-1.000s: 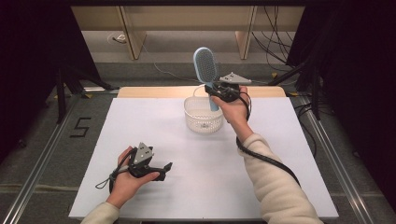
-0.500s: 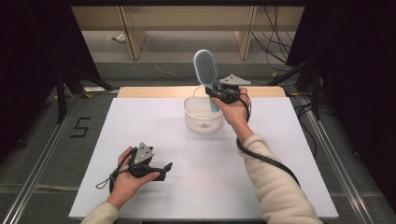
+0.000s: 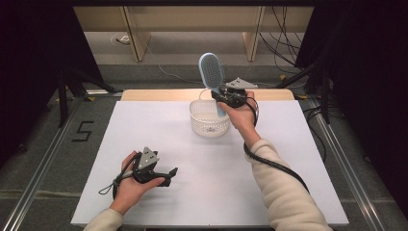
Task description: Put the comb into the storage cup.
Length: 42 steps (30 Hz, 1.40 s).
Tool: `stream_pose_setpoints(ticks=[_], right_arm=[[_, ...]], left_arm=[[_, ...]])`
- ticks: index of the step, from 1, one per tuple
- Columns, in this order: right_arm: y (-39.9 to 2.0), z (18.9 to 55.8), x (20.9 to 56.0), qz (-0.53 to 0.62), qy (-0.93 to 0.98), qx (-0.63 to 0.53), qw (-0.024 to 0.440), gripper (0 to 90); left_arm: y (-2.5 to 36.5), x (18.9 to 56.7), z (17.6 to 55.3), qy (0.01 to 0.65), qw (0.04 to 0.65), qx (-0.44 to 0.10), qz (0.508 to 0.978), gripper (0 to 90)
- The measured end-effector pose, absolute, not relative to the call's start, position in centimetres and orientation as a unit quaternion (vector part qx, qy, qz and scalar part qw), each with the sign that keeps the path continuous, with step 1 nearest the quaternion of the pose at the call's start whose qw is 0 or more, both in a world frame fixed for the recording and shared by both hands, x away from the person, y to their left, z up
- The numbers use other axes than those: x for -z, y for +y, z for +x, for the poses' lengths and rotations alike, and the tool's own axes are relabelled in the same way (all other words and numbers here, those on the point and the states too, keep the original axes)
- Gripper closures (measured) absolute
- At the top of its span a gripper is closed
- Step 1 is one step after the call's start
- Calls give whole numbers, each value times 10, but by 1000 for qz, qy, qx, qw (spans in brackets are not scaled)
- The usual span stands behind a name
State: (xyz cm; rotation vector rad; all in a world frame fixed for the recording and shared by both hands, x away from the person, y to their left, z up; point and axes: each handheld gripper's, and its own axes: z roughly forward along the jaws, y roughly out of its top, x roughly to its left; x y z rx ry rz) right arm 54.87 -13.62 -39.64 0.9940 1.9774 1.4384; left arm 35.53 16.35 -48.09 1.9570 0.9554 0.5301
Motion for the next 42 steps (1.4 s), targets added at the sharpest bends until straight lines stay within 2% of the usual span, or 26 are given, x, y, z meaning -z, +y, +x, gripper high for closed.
stream_pose_setpoints(ticks=[42], right_arm=[[-134,548,413,358,738,-515,248,708]], left_arm=[[163,481,355,384,435,-213,786,45]])
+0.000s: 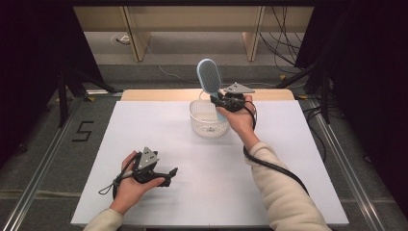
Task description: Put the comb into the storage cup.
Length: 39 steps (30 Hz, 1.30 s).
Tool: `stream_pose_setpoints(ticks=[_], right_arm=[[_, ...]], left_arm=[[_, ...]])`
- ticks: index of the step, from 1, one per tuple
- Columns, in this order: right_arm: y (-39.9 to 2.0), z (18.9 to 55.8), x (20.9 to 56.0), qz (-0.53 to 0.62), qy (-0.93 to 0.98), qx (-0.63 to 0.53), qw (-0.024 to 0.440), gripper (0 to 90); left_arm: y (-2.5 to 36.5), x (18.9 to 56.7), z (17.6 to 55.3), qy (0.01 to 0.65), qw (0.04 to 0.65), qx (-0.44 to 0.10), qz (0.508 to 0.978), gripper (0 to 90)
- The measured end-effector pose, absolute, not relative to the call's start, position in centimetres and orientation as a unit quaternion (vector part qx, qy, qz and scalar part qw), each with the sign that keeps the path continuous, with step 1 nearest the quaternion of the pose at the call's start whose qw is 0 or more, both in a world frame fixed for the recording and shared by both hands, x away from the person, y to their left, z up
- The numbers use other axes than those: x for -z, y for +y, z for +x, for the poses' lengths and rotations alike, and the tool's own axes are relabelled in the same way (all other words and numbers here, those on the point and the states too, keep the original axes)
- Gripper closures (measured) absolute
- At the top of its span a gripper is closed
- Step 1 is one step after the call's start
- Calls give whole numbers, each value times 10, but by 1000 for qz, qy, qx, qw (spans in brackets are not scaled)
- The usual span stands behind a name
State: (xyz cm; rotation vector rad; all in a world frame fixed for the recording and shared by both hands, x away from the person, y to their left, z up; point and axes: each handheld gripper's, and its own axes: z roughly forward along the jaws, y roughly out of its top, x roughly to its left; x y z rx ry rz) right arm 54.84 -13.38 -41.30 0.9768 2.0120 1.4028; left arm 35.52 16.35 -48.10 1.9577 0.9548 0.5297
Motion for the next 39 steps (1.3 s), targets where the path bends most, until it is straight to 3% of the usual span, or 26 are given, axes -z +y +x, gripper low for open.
stream_pose_setpoints(ticks=[39], right_arm=[[-133,550,423,359,746,-504,247,708]], left_arm=[[163,481,355,384,436,-213,786,45]])
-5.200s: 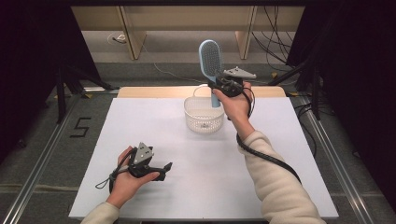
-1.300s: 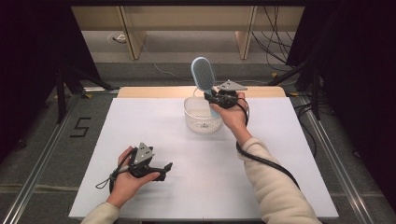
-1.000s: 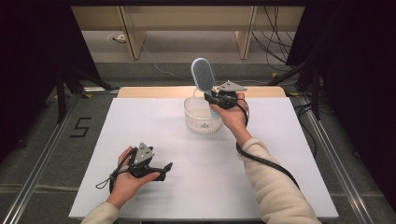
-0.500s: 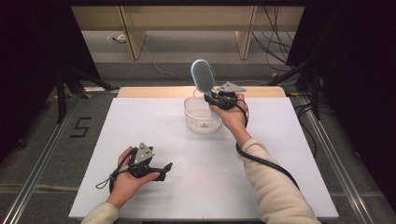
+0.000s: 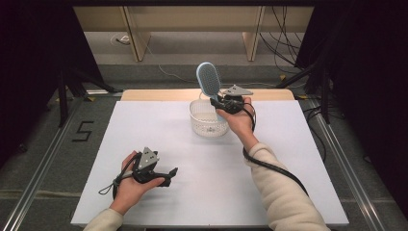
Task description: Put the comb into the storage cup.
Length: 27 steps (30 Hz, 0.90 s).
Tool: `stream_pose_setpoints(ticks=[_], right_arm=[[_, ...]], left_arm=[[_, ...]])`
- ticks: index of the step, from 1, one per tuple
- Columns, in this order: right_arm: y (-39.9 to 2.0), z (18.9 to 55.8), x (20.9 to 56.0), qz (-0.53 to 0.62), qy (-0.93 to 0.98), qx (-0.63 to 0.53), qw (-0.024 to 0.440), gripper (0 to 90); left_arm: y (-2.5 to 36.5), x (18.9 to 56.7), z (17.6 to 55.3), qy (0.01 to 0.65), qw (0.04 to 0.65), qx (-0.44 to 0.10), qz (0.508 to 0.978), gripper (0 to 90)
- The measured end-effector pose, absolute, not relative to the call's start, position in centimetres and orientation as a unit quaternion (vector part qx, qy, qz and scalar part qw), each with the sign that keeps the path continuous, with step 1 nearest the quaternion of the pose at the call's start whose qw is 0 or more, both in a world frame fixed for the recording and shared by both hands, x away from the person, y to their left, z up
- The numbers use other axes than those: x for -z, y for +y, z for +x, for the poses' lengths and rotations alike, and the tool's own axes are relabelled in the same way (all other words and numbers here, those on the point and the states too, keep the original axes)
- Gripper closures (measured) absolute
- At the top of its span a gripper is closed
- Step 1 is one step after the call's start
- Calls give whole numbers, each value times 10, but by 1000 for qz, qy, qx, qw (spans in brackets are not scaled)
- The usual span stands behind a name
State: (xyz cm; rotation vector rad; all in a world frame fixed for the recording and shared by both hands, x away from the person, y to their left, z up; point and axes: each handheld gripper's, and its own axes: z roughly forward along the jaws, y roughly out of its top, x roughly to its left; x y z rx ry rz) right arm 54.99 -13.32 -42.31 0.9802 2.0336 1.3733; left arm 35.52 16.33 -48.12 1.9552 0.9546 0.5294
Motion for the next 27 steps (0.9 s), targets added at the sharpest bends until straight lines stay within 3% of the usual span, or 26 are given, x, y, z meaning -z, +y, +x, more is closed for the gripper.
stream_pose_setpoints(ticks=[27], right_arm=[[-133,549,425,348,758,-494,245,707]], left_arm=[[163,481,355,382,436,-212,787,45]])
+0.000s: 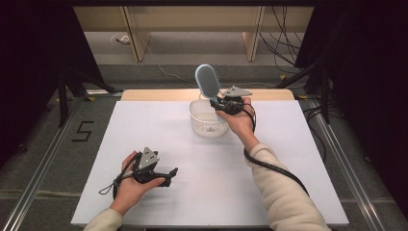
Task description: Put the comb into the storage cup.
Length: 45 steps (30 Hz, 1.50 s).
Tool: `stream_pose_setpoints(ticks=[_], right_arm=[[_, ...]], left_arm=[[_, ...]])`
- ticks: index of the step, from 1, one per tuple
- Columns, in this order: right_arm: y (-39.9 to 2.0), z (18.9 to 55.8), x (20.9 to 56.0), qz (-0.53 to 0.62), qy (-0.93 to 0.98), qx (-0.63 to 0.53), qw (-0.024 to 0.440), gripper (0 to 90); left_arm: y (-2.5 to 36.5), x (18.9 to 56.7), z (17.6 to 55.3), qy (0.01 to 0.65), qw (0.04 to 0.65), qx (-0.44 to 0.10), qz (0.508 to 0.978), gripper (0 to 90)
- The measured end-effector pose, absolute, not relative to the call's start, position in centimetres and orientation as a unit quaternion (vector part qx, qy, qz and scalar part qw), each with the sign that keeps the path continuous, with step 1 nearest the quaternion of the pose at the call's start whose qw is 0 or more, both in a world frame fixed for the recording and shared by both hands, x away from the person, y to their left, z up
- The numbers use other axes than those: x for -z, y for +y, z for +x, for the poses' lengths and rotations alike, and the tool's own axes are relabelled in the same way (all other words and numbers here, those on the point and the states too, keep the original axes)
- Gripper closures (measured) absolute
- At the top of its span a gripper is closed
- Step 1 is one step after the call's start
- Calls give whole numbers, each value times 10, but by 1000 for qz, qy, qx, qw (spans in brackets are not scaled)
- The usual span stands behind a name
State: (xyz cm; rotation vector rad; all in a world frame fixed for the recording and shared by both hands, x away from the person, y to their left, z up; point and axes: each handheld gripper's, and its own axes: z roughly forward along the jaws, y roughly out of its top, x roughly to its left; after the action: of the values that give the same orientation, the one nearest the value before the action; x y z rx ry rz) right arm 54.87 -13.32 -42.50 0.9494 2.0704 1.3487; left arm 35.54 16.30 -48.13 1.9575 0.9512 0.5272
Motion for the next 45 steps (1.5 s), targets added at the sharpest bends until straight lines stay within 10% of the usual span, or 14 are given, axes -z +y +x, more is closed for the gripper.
stream_pose_setpoints(ticks=[27,45], right_arm=[[-134,544,427,339,770,-483,243,696],[-145,520,413,333,802,-449,210,322]], left_arm=[[163,481,355,381,435,-212,788,45],[162,481,355,383,434,-213,787,47]])
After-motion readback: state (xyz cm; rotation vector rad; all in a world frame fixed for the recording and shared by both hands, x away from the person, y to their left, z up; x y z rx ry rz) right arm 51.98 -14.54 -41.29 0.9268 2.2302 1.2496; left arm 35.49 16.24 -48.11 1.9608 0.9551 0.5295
